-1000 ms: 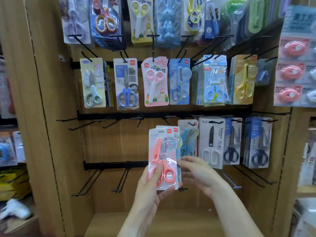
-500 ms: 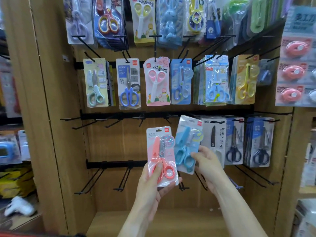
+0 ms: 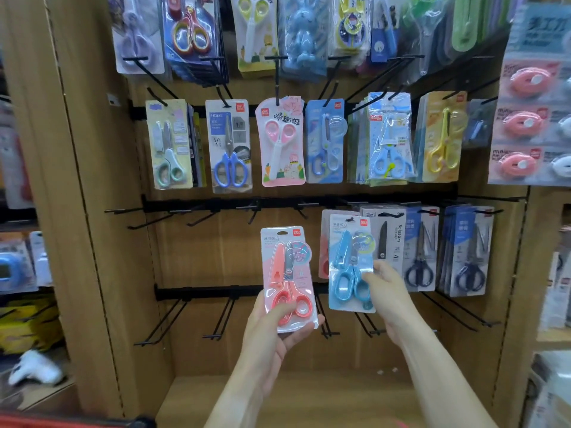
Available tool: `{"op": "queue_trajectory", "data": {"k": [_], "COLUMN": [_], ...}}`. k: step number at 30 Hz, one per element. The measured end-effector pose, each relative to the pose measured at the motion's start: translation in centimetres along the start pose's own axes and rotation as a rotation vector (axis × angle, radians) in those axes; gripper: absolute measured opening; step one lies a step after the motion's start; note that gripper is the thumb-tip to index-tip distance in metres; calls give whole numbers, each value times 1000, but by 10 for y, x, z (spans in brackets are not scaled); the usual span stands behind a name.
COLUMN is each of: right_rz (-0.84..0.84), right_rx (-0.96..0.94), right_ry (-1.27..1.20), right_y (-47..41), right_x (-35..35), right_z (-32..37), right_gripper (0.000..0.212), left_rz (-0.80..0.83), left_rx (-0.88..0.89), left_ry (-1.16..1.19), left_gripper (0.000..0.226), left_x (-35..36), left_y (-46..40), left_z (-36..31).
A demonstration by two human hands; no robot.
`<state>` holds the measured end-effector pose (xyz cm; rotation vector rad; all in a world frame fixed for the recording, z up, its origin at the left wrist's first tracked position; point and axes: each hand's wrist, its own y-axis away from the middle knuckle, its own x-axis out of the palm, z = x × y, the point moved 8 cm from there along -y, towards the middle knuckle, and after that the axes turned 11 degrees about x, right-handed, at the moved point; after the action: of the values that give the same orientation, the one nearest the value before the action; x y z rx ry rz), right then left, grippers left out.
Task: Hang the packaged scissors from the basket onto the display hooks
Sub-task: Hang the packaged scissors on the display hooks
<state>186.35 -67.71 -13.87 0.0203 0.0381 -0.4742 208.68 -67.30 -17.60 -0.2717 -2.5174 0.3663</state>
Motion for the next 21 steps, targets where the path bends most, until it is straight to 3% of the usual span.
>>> {"op": "queue_trajectory", "data": {"k": [5,11,14,16,18,21], "right_rz": [-109,-222,-368,-486,-320,322], "right_rx": [-50,43,13,-63,-87,32], "right_ry": [-99,-149,68,209,155,153], "right_y": [-13,-38,-29,-17,-7,26], "right_x": [-3,-1,-11,-18,-7,45], "right_z": [3,-28,-28,-13,5,18], "right_gripper": [14,38,47,39,30,37], "left_rz": [36,72,74,77,97,149], "left_rx": [10,38,31,35,42,72], "left_ry": [-58,-187,-223,-249,-264,-325], "left_gripper": [43,47,46,48,48,46], "left_x": [5,-2,-7,-8,-7,2], "left_y": [2,5,6,6,6,5], "left_z": [-2,-10,-12,-14,-14,-13]}}
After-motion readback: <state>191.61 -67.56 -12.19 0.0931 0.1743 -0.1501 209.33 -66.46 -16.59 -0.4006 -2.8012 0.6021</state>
